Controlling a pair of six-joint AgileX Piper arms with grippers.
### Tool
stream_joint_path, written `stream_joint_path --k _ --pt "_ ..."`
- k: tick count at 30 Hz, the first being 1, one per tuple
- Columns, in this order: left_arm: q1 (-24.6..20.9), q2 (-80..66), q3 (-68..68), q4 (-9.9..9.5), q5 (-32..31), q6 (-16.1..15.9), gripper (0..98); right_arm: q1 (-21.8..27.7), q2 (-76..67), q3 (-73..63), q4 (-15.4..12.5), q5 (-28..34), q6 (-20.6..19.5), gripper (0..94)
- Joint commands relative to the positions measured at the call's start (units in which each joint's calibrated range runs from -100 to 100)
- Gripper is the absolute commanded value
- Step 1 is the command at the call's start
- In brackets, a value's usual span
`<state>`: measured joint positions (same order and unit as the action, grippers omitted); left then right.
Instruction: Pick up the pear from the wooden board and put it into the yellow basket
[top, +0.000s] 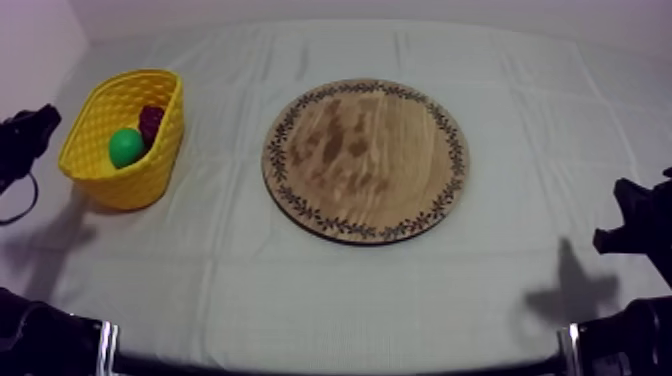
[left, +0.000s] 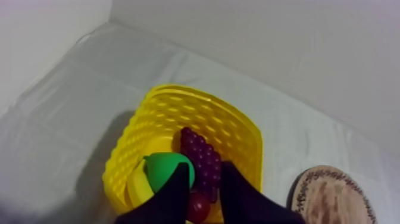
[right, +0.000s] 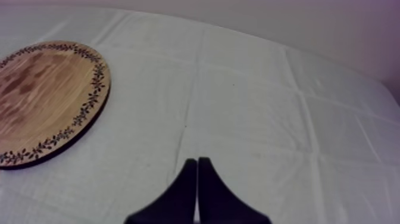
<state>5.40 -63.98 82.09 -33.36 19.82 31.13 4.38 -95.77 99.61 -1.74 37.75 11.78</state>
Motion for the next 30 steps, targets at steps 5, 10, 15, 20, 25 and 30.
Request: stream_joint_path --k 5,10,15,20,25,30 --pt "0.79 -17.18 8.45 -0.02 -3.58 3.83 19.7 -0.01 0.01 0.05 0.01 -0.01 0.01 0.5" --pt "2.05 -26.09 10.83 -0.02 -4.88 6.92 18.3 -0.01 0.01 0.05 0.01 -0.01 0.01 0.5" --pt "3.83 -30.97 12.82 0.14 -4.63 7.71 14.6 -0.02 0.01 0.05 0.01 -0.01 0.04 0.5" --pt "4.09 -34.92 14.03 6.31 -2.10 0.30 2.7 -0.01 0.01 0.05 0.01 -0.01 0.06 0.5" --pt "2.76 -35.83 15.51 13.83 1.67 -9.14 0.4 -0.01 0.01 0.05 0.01 -0.01 0.02 0.5" --pt "2.13 -35.99 16.02 16.10 4.52 -13.39 0.1 -0.01 0.01 0.05 0.01 -0.01 0.02 0.5"
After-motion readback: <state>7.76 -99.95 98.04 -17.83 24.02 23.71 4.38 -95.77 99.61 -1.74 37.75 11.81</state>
